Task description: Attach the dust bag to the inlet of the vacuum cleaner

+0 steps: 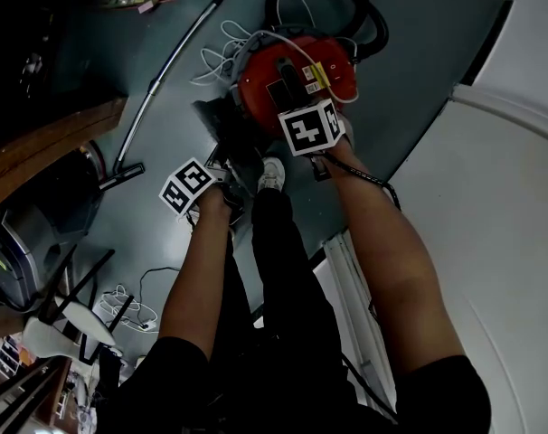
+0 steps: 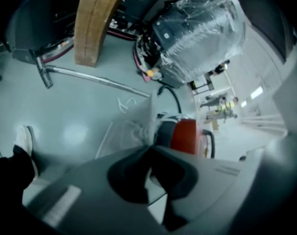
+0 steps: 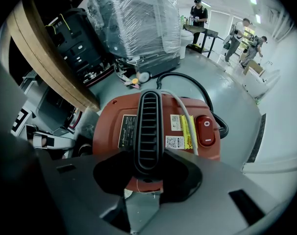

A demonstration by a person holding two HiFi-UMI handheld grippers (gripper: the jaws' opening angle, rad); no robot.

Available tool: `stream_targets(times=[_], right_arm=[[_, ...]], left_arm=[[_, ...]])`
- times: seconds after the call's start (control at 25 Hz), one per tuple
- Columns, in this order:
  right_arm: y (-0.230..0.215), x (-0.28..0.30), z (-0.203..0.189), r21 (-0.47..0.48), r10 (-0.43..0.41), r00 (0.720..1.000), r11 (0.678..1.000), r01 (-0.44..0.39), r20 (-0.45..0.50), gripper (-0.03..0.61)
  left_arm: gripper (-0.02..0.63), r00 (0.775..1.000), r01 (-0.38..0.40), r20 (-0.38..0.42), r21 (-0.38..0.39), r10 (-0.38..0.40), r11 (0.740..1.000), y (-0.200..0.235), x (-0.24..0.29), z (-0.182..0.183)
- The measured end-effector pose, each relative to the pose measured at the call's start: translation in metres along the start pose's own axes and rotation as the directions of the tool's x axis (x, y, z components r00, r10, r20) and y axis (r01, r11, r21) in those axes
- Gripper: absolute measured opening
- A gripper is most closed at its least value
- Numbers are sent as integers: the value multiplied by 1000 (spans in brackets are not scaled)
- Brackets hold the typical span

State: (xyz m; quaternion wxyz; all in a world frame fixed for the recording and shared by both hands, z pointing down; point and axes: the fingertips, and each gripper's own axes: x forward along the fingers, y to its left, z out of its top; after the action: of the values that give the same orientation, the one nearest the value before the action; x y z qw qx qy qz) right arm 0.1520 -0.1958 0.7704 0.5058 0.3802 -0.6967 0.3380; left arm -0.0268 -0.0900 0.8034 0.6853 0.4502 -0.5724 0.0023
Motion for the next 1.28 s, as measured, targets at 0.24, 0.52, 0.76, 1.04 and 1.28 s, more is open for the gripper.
stream_targets(times=[0.24,0.52,0.76,1.04,1.28], right_arm=[[-1,1,0,-1,0,1000,1000,0,3,126],[0,0,1,-1,0,1000,1000,0,-2,126],[0,-1,1,0,-1,1000,1000,1,1,126],[0,-1,1,0,0,1000,1000,0,7,126],[0,0,0,3,-2,1000,1000,2,8,126]], left_arm=[[3,999,28,-14,0,-28,1000,-5,1,-13],[2,999,40,-27,-7,-40,999,-8,3,-8],[2,998,58,-29,29,-57,998,-13,7,1],[2,997,66,-28,35,-65,997,-9,3,-13],[2,996,66,-69,89,-60,994,-6,1,-28]])
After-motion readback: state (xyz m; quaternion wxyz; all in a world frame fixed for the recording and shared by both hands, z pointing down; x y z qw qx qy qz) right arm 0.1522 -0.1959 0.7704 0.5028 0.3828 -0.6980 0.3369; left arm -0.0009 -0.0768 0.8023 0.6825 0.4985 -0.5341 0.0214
